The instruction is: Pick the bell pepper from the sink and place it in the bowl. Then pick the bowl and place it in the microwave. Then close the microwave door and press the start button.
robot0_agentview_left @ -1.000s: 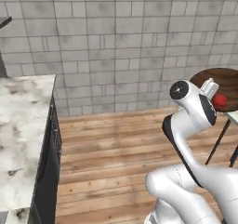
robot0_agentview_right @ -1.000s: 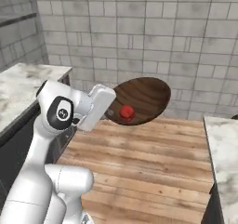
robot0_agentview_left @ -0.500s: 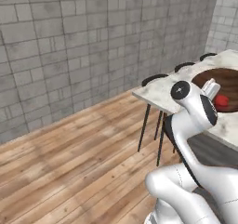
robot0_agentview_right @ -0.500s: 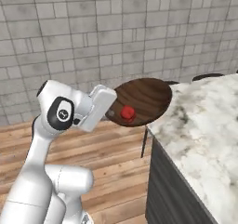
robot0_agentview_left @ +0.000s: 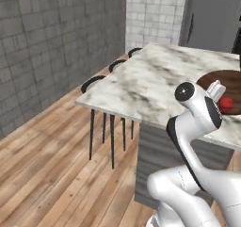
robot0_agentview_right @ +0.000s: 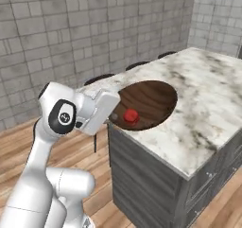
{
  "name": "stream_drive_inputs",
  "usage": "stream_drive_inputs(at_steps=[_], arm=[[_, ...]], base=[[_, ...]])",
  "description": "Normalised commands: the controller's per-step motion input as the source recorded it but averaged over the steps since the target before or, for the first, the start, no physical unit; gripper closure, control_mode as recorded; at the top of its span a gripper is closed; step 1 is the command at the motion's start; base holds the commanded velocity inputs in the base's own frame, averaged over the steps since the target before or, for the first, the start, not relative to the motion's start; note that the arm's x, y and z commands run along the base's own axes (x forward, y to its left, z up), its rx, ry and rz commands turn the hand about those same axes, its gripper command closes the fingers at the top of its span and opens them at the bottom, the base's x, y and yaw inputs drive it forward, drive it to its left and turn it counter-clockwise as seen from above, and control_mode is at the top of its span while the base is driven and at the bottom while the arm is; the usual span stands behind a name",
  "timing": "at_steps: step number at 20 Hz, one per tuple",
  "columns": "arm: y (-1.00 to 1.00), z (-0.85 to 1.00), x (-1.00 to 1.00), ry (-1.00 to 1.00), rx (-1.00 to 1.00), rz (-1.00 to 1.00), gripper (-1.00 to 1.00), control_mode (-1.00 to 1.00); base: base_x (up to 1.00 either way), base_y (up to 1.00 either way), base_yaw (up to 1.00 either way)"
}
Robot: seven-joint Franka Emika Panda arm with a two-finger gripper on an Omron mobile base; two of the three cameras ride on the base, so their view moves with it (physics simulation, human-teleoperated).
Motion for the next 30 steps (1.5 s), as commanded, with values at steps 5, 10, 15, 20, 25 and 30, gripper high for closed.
stream_drive_inputs(at_steps=[5, 10, 15, 20, 25, 30], arm=[[0.0, 0.0, 0.0, 0.0, 0.0, 0.0, 1.0, 1.0], [0.0, 0.0, 0.0, 0.0, 0.0, 0.0, 1.0, 1.0], [0.0, 0.0, 0.0, 0.0, 0.0, 0.0, 1.0, 1.0], [0.0, 0.0, 0.0, 0.0, 0.0, 0.0, 1.0, 1.0], [0.0, 0.0, 0.0, 0.0, 0.0, 0.0, 1.0, 1.0], [0.0, 0.0, 0.0, 0.0, 0.0, 0.0, 1.0, 1.0]], base=[[-0.18, -0.4, -0.5], [-0.08, -0.67, -0.24], [0.0, -0.99, -0.12], [0.22, -1.0, -0.05], [0.74, -1.0, -0.05], [1.0, -1.0, -0.09]])
